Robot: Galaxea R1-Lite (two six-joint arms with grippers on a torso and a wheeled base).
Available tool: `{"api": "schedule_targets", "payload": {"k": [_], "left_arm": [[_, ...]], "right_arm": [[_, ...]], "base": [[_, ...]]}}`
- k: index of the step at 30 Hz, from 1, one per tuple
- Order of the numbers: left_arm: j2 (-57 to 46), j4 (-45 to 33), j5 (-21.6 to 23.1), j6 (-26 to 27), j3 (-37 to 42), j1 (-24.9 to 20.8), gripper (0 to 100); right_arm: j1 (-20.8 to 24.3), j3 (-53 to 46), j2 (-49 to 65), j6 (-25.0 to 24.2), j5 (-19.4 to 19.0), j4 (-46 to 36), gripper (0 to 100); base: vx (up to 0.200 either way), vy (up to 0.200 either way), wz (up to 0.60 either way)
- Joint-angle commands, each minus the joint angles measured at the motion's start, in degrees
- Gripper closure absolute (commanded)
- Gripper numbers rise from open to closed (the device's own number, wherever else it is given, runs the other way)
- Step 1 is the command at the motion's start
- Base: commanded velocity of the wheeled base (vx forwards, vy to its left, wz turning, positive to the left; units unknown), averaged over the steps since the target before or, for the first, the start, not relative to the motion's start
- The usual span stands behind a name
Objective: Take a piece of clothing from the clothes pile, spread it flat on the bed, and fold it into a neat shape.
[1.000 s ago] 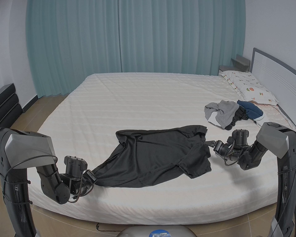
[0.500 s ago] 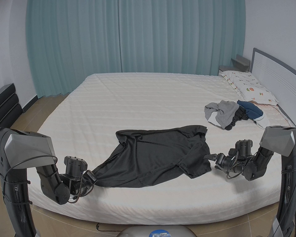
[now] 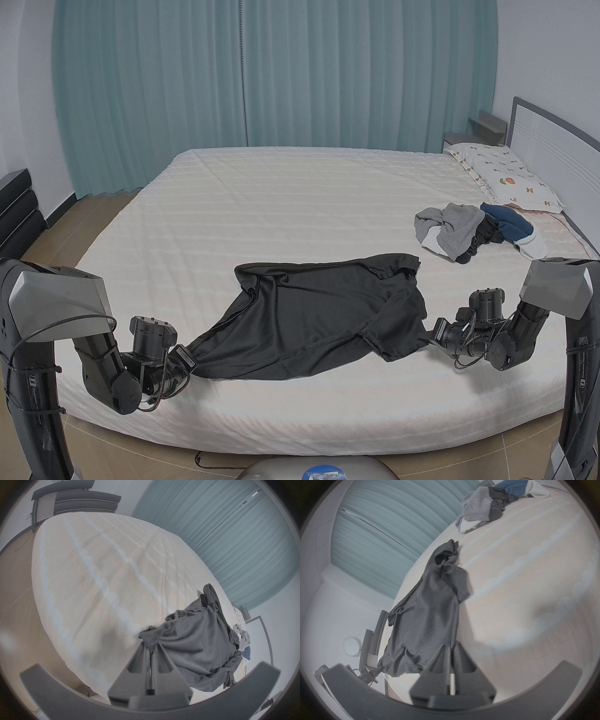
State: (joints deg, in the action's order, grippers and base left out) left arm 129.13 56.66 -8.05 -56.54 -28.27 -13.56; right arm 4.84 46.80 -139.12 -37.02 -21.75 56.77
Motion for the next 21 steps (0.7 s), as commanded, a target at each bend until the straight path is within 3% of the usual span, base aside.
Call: {"api": "schedule_targets", "payload": {"k": [1, 5, 12, 21], "left_arm": [[-0.1, 0.0, 0.0, 0.2, 0.5, -0.2, 100], [-0.4, 0.1, 0.0, 0.3, 1.0, -0.2, 100], [-1.3, -0.1, 0.0, 1.5, 2.8, -0.9, 100], [-7.6, -0.8, -0.1, 6.0, 9.2, -5.5, 100]], "right_arm": [[-1.8, -2.4, 2.7, 0.7, 0.0, -1.4, 100], [-3.5, -6.6, 5.6, 4.1, -0.5, -2.2, 100], [-5.5, -15.2, 12.7, 4.5, -1.0, -2.3, 100], [-10.3, -35.6, 20.6, 14.1, -1.1, -1.0, 100]], "base": [[0.0, 0.0, 0.0], [0.0, 0.0, 0.0], [0.0, 0.0, 0.0], [0.0, 0.0, 0.0]]}}
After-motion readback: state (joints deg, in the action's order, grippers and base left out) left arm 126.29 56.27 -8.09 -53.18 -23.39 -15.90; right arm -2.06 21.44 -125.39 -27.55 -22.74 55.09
